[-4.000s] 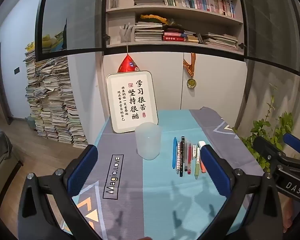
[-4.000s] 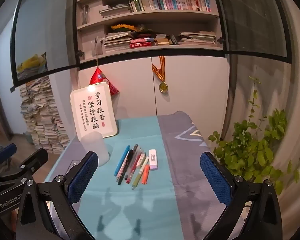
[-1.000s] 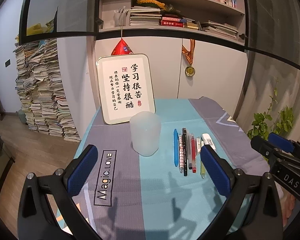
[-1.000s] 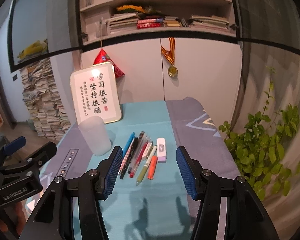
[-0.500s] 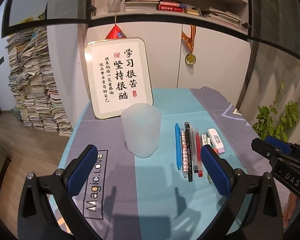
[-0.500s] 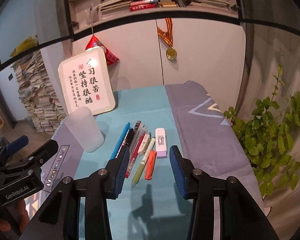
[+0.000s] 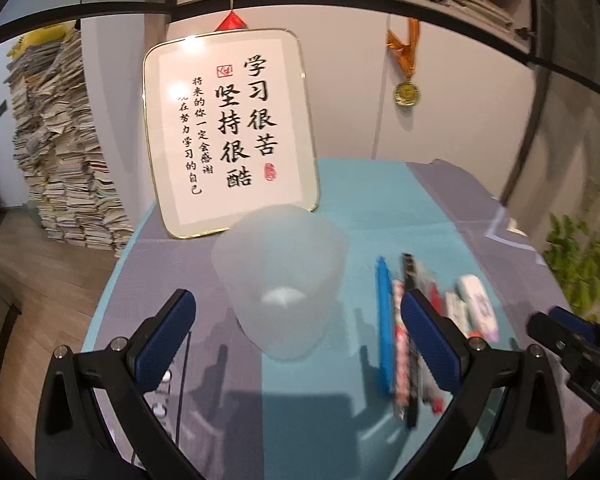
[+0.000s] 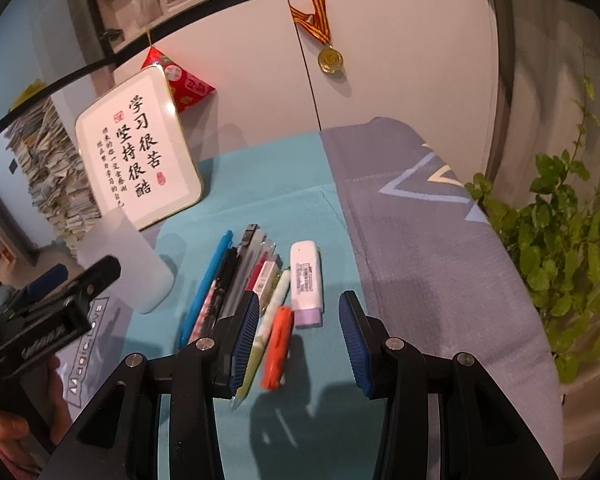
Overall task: Organize stationery
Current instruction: 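Grasp the frosted plastic cup with the left tool while the right tool approaches the pens, then grasp the blue pen from the row with the right tool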
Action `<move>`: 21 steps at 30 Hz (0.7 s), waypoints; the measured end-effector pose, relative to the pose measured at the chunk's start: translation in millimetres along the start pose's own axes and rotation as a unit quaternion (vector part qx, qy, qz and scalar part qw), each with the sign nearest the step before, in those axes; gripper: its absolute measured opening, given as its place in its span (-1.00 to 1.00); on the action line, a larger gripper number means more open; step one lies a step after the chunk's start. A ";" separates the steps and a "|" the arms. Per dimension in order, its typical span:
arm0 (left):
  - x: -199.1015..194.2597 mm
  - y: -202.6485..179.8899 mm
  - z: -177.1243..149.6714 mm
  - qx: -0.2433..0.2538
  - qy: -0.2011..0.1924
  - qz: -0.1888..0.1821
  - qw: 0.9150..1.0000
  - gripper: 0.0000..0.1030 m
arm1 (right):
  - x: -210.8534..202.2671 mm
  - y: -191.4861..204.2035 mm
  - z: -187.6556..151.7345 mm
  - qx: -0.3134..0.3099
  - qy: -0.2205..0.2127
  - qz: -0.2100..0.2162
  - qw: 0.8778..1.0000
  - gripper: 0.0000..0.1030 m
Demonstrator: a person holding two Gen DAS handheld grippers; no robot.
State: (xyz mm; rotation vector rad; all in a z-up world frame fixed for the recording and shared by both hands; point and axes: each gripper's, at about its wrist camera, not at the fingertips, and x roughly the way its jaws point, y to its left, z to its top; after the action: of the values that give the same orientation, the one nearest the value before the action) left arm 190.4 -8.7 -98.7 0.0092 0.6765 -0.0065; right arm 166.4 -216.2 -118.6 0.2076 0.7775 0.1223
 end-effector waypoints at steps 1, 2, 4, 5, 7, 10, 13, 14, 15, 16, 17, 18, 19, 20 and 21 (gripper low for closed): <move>4.1 -0.6 1.3 0.001 0.003 0.004 1.000 0.98 | 1.8 -0.1 0.9 -0.001 0.000 0.003 1.000 -0.14; 9.8 -2.1 2.9 0.001 0.007 0.008 1.000 0.98 | 4.8 -0.8 2.3 -0.003 0.000 0.006 1.000 -0.14; 17.5 -4.1 4.1 0.000 0.010 0.014 1.000 0.98 | 9.7 -1.7 4.8 -0.007 0.000 0.013 1.000 -0.14; 20.4 -5.1 4.0 0.000 0.010 0.016 1.000 0.98 | 12.2 -1.8 5.9 -0.011 -0.001 0.018 1.000 -0.14; 27.3 -6.2 3.8 0.001 0.011 0.025 1.000 0.98 | 17.1 -0.4 6.9 -0.020 0.002 0.026 0.999 -0.14; 38.1 -4.6 2.3 0.000 0.022 0.039 0.999 0.97 | 22.7 0.7 5.9 -0.026 0.010 0.033 0.999 -0.14; 46.0 0.0 1.6 -0.012 0.030 0.045 0.998 0.82 | 26.8 -1.2 4.8 -0.024 0.018 0.038 0.999 -0.14; 47.3 2.1 1.7 -0.017 0.031 0.045 0.998 0.75 | 27.1 -1.9 4.3 -0.023 0.018 0.039 0.999 -0.14; 48.7 3.4 2.5 -0.021 0.033 0.044 0.998 0.70 | 27.2 -2.6 4.4 -0.021 0.019 0.038 0.999 -0.14; 50.2 5.1 2.9 -0.025 0.034 0.044 0.998 0.53 | 27.0 -3.0 4.4 -0.020 0.018 0.038 0.999 -0.14; 52.0 6.6 3.1 -0.030 0.037 0.038 0.998 0.45 | 26.3 -2.7 4.2 -0.020 0.018 0.038 0.999 -0.14; 53.6 7.0 3.6 -0.033 0.038 0.035 0.998 0.44 | 25.7 -2.7 4.1 -0.020 0.017 0.038 0.999 -0.14; 54.1 7.3 3.7 -0.033 0.035 0.034 0.998 0.44 | 25.3 -2.3 4.0 -0.020 0.017 0.038 0.999 -0.14; 54.4 7.4 3.8 -0.032 0.035 0.035 0.998 0.43 | 24.8 -2.1 4.0 -0.020 0.017 0.037 0.999 -0.14; 53.3 7.7 3.1 -0.029 0.035 0.034 0.998 0.43 | 24.6 -2.3 3.8 -0.020 0.016 0.037 0.999 -0.14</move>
State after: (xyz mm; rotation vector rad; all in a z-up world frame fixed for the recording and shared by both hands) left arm 234.0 -1.2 -129.6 -0.0233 0.7460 0.0797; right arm 186.6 -214.4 -133.2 0.1965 0.7994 0.2115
